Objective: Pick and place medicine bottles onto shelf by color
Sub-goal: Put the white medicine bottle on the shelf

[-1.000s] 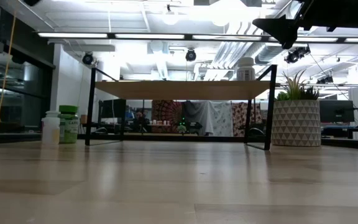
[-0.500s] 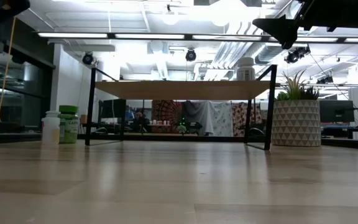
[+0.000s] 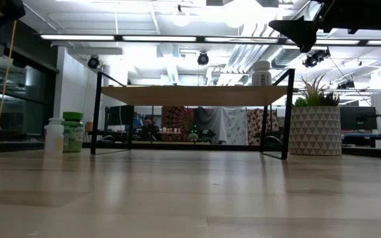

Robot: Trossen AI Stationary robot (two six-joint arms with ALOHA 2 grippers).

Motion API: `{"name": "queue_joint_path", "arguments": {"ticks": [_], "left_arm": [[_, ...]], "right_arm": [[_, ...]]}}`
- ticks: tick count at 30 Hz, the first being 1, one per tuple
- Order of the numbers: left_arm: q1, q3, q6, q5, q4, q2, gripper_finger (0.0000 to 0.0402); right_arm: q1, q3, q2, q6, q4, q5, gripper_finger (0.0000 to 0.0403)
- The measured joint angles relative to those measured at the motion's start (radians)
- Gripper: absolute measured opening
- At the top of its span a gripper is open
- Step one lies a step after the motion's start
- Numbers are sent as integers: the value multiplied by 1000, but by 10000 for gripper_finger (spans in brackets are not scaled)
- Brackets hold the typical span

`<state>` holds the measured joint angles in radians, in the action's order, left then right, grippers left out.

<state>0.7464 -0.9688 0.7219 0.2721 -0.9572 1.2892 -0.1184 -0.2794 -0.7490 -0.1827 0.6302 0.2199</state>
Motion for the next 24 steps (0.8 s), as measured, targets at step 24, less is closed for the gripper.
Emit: {"name": "queue_joint_path", "arguments": {"ticks": [24], "left_arm": [[-99,-26,-149,-29,-96,2,219]], "right_arm": [[0,0,0,0,-6,1,358]]}}
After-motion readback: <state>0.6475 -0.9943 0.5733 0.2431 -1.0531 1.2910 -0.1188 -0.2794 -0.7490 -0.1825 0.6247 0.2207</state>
